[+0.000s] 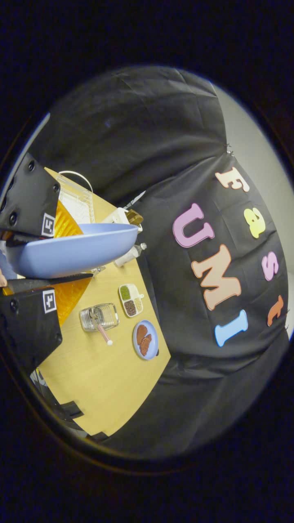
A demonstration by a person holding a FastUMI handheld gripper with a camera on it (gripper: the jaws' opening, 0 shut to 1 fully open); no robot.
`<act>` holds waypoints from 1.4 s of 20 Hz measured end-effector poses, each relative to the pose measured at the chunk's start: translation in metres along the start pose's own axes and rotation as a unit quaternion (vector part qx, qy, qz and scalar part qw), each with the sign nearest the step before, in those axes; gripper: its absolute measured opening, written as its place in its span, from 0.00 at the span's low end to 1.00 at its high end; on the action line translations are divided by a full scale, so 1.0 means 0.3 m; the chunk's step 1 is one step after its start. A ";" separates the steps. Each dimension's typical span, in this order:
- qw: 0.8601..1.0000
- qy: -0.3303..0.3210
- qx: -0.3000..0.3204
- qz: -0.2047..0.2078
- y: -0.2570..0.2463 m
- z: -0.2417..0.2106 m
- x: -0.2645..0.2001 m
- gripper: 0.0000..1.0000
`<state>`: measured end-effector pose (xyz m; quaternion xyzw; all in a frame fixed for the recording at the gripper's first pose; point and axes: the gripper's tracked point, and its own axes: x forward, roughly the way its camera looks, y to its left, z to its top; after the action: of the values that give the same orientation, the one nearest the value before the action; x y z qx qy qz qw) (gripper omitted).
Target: Take the plate from the dish rack, then take the spoon from the basket and place it into the plate.
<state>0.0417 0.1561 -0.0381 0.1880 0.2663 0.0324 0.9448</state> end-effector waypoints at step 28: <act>0.980 0.085 0.175 -0.034 -0.682 -0.384 0.301 0.32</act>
<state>0.0518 0.0200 -0.2492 0.3383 0.3535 -0.0305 0.8716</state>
